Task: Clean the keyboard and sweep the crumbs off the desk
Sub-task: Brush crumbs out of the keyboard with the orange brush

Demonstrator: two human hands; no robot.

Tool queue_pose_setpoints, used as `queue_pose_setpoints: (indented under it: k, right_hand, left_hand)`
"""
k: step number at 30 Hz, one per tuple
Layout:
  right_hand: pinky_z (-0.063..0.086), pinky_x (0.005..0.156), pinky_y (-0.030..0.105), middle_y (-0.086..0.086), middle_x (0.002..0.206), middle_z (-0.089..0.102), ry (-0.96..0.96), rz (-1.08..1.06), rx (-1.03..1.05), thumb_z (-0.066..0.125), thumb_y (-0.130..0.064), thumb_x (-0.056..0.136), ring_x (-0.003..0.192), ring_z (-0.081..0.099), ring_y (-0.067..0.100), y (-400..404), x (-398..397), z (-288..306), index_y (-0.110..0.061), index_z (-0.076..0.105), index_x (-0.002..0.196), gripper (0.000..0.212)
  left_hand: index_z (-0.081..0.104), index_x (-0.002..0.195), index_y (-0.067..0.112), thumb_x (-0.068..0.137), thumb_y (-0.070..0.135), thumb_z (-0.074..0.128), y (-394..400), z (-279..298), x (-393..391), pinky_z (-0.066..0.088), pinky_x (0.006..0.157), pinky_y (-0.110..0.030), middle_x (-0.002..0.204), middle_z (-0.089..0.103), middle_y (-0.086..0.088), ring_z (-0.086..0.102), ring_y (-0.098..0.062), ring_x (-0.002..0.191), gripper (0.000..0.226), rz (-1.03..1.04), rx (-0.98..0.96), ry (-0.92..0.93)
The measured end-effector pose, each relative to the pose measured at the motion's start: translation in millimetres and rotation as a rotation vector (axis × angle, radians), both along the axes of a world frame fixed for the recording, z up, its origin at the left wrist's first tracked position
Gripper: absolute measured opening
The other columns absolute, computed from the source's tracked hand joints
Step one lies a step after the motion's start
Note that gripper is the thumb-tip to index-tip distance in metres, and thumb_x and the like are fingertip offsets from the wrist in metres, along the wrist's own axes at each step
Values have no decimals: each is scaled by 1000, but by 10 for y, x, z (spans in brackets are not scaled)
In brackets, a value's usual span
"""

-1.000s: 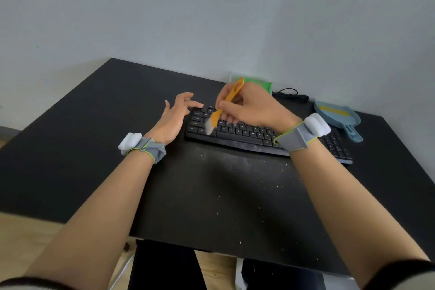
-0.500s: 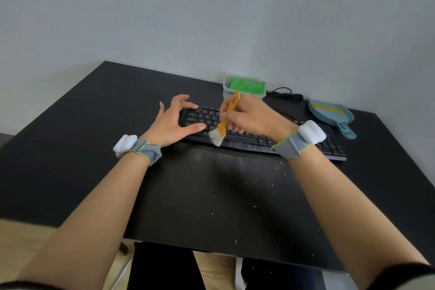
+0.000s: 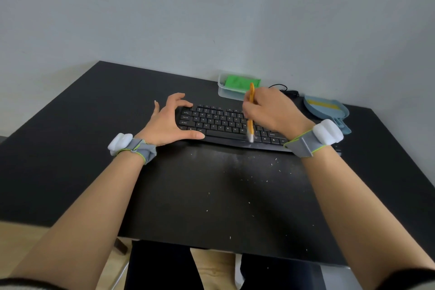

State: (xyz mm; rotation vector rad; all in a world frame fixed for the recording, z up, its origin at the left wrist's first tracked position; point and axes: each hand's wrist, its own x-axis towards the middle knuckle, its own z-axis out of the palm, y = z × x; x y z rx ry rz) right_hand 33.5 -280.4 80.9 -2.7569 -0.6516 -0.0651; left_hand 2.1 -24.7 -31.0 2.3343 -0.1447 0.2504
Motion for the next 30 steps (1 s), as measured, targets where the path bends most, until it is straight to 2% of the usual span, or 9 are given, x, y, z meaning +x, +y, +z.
queue_pose_setpoints:
  k: [4, 9, 13, 15, 18, 23, 25, 28, 30]
  right_hand:
    - [52, 58, 27, 6, 65, 68, 315, 94, 310, 55, -10, 87, 58, 61, 13, 66, -96, -16, -12, 70, 77, 18]
    - [54, 69, 39, 9, 75, 65, -62, -93, -96, 47, -27, 87, 75, 63, 34, -142, 8, -22, -16, 58, 69, 24]
    - [49, 57, 27, 6, 64, 68, 285, 51, 330, 56, -12, 86, 58, 60, 15, -50, -72, 37, -12, 71, 74, 19]
    - [51, 58, 27, 5, 66, 68, 290, 67, 227, 55, -13, 86, 60, 63, 15, -65, -76, -26, -13, 70, 75, 19]
    - [51, 67, 36, 7, 75, 66, -16, -103, -139, 48, -25, 84, 75, 63, 31, -241, 8, -50, -15, 64, 73, 21]
    - [51, 61, 30, 1, 60, 66, 240, -30, 379, 56, -14, 84, 61, 62, 17, -335, -66, 3, -17, 70, 69, 21]
    - [48, 56, 23, 2, 62, 66, 318, -7, 356, 56, -12, 86, 57, 59, 11, -348, -101, -49, -16, 70, 72, 20]
    - [55, 67, 38, 3, 70, 67, 66, -142, 9, 49, -25, 85, 70, 64, 23, -528, -7, -91, -20, 66, 72, 22]
    - [54, 68, 38, 3, 69, 66, -17, -187, 68, 49, -25, 85, 71, 63, 25, -611, 14, -37, -19, 65, 71, 22]
  left_hand:
    - [28, 146, 18, 64, 49, 85, -17, 22, -28, -15, 120, -46, 124, 32, 33, 18, 5, 122, 104, 6, -22, 13]
    - [31, 145, 18, 64, 50, 85, -27, 44, -48, -16, 120, -44, 117, 24, 44, 18, 4, 122, 102, 9, -27, 23]
    - [31, 145, 18, 64, 50, 85, -29, 52, -50, -15, 120, -44, 114, 21, 47, 18, 3, 122, 103, -5, -33, 23]
    - [30, 145, 18, 65, 49, 85, -35, 48, -52, -15, 120, -44, 117, 23, 45, 16, 2, 122, 102, 3, -37, 28]
    - [33, 144, 18, 61, 56, 85, -17, 54, -54, -15, 120, -46, 127, 27, 34, 17, 2, 123, 105, 2, -31, 50]
    - [30, 145, 18, 60, 54, 83, -39, 82, -45, -16, 119, -48, 118, 22, 46, 18, 1, 123, 107, -13, -43, 43]
    - [25, 148, 19, 63, 51, 84, -54, 95, -50, -16, 119, -49, 126, 31, 36, 17, 0, 123, 108, -8, -50, 49]
    - [16, 150, 24, 56, 67, 83, -92, 102, -33, -14, 118, -54, 141, 41, 16, 24, -2, 129, 123, -11, -49, 56]
    - [14, 150, 26, 49, 78, 75, -158, 142, 0, -13, 118, -57, 146, 40, 11, 28, -7, 136, 129, -14, -32, 32]
